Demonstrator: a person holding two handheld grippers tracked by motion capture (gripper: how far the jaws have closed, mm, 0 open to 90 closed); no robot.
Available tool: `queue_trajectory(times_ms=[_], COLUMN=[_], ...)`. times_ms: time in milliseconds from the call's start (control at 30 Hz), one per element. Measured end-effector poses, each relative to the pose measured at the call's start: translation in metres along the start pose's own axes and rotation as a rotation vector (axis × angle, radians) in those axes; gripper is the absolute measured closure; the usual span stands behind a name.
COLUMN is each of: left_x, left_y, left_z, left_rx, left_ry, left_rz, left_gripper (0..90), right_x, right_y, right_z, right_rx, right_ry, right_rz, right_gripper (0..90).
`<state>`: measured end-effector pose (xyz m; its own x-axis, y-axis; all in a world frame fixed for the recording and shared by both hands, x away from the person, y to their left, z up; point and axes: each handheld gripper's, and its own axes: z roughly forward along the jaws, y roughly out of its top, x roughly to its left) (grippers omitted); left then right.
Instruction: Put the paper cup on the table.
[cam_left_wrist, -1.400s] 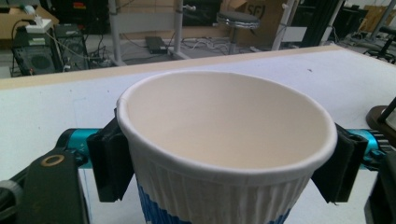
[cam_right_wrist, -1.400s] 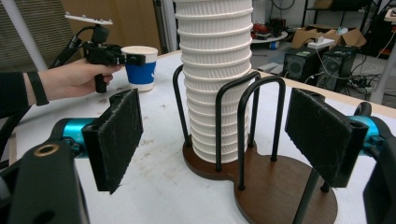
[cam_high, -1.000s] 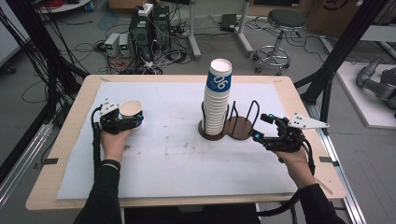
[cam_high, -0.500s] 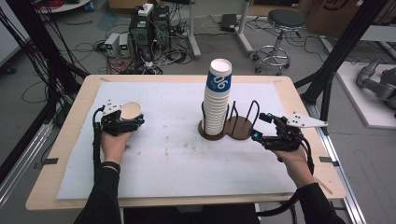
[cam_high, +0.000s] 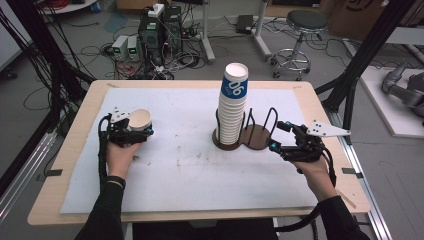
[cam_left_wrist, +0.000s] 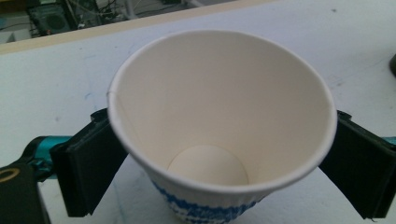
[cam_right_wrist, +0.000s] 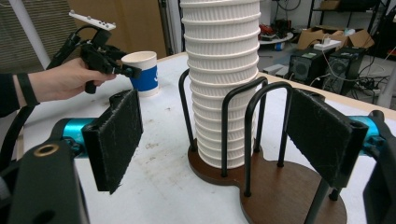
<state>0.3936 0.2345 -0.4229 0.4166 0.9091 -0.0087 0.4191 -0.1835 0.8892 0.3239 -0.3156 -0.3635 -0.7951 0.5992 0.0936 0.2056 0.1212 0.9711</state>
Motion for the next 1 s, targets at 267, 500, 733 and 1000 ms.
queue_trajectory(times_ms=[267, 500, 733, 1000], left_x=[-0.002, -0.006, -0.027, -0.076], left_y=[-0.009, -0.017, -0.015, -0.006], left_z=[-0.019, -0.043, -0.064, -0.072], left_rx=[-0.021, -0.048, -0.119, -0.219], left_ry=[0.019, 0.026, -0.103, -0.311], left_rz=[-0.014, -0.006, -0.008, 0.117], left_gripper=[6.5, 6.5, 6.5, 7.8], right_x=[-0.001, -0.001, -0.001, 0.001], right_y=[-0.001, -0.004, -0.009, -0.009], right_z=[0.0, 0.002, 0.003, 0.005], right_rx=[0.005, 0.019, 0.042, 0.055], right_ry=[0.01, 0.006, -0.005, -0.008], right_rz=[0.01, -0.001, -0.005, -0.014], right_gripper=[19.4, 19.4, 19.4, 19.4])
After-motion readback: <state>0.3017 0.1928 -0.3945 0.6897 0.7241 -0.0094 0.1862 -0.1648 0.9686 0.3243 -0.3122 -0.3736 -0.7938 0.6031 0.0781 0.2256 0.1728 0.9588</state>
